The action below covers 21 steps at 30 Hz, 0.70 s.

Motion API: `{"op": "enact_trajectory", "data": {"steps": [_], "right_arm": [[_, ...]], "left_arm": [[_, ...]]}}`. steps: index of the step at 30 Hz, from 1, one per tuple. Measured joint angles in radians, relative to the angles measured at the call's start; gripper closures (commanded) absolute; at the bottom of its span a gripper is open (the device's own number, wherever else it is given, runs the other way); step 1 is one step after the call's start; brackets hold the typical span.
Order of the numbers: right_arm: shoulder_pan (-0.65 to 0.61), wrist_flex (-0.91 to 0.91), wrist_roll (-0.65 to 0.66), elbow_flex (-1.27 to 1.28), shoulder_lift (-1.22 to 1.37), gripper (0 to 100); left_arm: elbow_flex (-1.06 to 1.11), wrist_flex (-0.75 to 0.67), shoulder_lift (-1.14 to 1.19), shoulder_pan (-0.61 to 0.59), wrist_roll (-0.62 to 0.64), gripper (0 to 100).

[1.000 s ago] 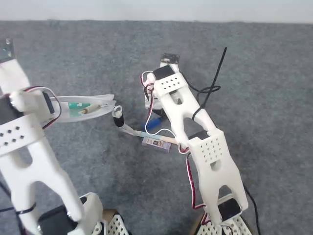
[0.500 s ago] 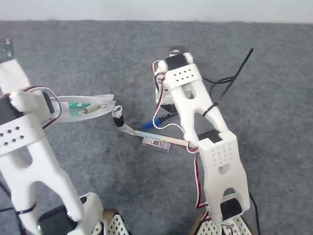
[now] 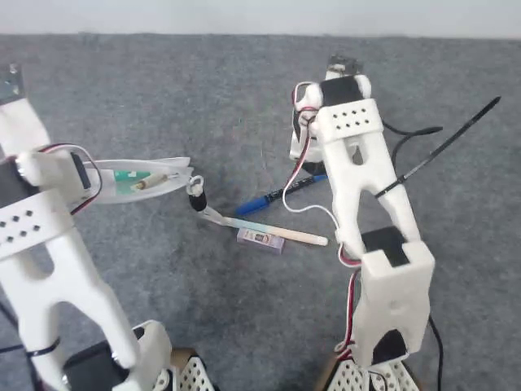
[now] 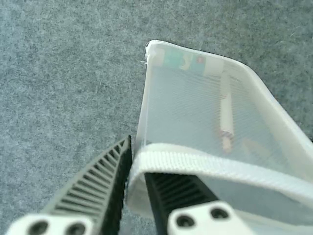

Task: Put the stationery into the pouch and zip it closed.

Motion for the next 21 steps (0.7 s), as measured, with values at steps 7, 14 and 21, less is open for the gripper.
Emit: {"op": "enact_trajectory", "data": {"steps": [7,14,21], "right_arm": [[0.018,-0.012,0.0,0.063,-0.035,79.8],[0.029,-0.104,-0.026,0.063,0.035,82.4],[0.046,-0.235,-0.063,0.063,0.126,82.4]], "left_arm": [[0.0,0.0,0.0,0.0,0.0,99],[0.0,0.0,0.0,0.0,0.0,99],[0.0,0.0,0.0,0.0,0.0,99]]}}
